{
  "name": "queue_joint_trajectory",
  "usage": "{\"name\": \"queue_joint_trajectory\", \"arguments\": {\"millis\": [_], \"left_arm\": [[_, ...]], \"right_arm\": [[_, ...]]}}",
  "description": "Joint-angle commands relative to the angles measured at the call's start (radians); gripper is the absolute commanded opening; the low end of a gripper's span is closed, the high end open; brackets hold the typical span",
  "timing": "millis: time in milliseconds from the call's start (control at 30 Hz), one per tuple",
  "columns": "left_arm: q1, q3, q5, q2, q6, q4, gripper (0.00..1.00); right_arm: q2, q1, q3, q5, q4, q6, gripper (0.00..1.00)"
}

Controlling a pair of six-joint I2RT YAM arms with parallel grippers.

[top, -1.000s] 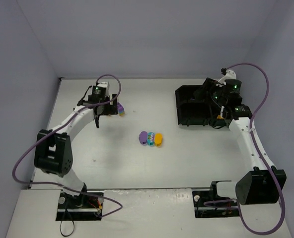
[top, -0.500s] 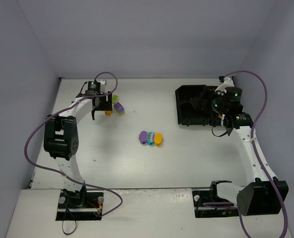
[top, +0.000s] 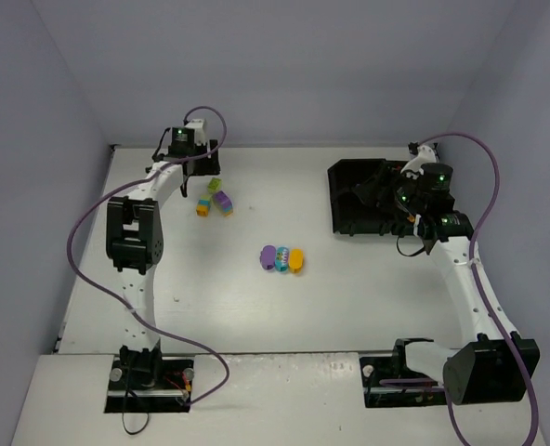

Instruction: Sort the legos into containers by color

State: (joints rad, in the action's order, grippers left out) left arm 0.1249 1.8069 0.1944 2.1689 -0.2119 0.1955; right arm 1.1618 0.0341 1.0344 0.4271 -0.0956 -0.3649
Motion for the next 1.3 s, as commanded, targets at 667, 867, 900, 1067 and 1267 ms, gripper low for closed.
{"name": "queue_joint_trajectory", "arguments": {"millis": [667, 867, 900, 1067, 1267], "left_arm": [[0.053, 0.091, -0.036, 0.092, 0.106, 0.041, 0.25], [0.053, 0.054, -0.024, 0.026, 0.112, 0.025, 0.15], [0.053, 0.049, -0.024, 0.013, 0.120, 0.024, 0.15], [0.053, -0.006, 0.029, -0.141, 0.150, -0.036, 0.15], [0.079, -0.104, 0.210, -0.346, 0.251, -0.051, 0.14]], "right_arm": [[-0.047, 0.003, -0.028, 0.036, 0.034, -0.020, 0.65], [-0.051, 0.003, -0.023, 0.047, 0.036, -0.020, 0.65], [-0.051, 0.003, -0.020, 0.050, 0.034, -0.023, 0.65], [-0.041, 0.006, 0.030, 0.107, 0.036, -0.040, 0.65], [0.009, 0.027, 0.118, 0.203, 0.040, -0.086, 0.65]]}}
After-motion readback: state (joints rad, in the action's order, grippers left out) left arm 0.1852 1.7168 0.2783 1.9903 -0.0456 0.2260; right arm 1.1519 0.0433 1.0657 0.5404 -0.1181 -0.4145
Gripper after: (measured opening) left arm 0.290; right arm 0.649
